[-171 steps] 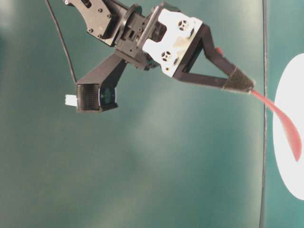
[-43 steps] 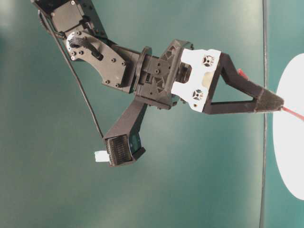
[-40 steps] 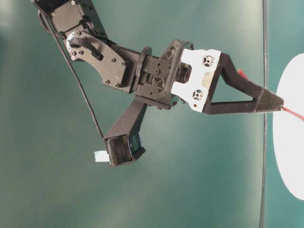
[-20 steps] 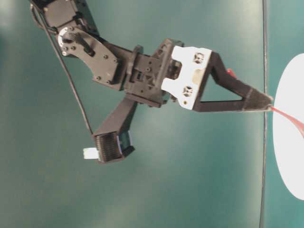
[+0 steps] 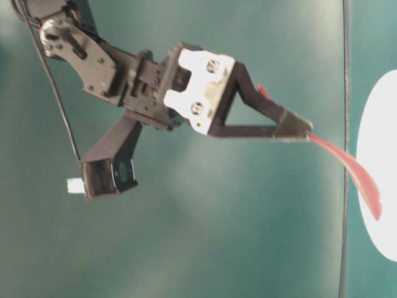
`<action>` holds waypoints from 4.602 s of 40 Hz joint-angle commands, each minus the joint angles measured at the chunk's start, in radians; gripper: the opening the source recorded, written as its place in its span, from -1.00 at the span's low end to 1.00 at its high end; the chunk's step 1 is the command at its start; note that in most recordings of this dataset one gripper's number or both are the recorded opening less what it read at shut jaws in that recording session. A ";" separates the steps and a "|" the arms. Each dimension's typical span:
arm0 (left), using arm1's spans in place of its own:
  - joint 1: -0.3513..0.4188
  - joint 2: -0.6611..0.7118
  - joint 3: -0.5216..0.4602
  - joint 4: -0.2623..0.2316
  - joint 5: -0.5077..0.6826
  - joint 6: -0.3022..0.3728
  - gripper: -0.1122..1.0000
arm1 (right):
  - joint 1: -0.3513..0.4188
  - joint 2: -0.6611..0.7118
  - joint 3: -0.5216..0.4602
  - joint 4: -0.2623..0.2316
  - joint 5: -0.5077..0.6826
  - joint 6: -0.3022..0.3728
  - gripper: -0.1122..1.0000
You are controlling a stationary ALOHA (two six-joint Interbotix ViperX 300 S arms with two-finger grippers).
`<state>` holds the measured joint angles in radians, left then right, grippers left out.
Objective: Scoop the yellow hexagonal prism block from the bowl with a spoon using the right arm.
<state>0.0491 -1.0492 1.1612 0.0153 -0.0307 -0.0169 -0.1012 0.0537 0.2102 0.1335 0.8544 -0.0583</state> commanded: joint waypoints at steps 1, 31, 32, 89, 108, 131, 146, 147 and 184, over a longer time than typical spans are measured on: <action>0.002 0.002 -0.029 0.002 -0.014 -0.002 -0.79 | -0.009 -0.043 -0.011 -0.002 0.040 0.017 -0.37; 0.002 0.002 -0.028 0.000 -0.025 -0.006 -0.79 | -0.028 -0.049 0.000 0.009 0.268 0.083 -0.37; 0.002 0.003 -0.028 0.000 -0.025 -0.006 -0.79 | -0.028 -0.051 0.003 0.009 0.268 0.083 -0.37; 0.002 0.002 -0.029 -0.002 -0.040 -0.006 -0.79 | -0.009 0.061 0.025 0.012 0.100 0.066 -0.37; 0.000 0.002 -0.028 -0.002 -0.046 -0.008 -0.79 | -0.009 0.086 0.008 0.012 0.040 0.061 -0.37; 0.002 0.002 -0.029 -0.002 -0.046 -0.008 -0.79 | -0.009 0.100 -0.009 0.011 -0.041 0.061 -0.37; 0.002 0.002 -0.029 -0.002 -0.044 -0.008 -0.79 | -0.009 0.106 -0.012 0.006 -0.091 0.060 -0.37; 0.002 0.002 -0.029 -0.003 -0.046 -0.008 -0.79 | -0.009 0.106 -0.012 0.006 -0.097 0.058 -0.37; 0.000 0.002 -0.029 -0.002 -0.046 -0.008 -0.79 | -0.009 0.106 -0.009 0.005 -0.176 0.035 -0.37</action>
<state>0.0491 -1.0508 1.1597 0.0138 -0.0660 -0.0230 -0.1104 0.1733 0.2224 0.1396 0.6918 -0.0215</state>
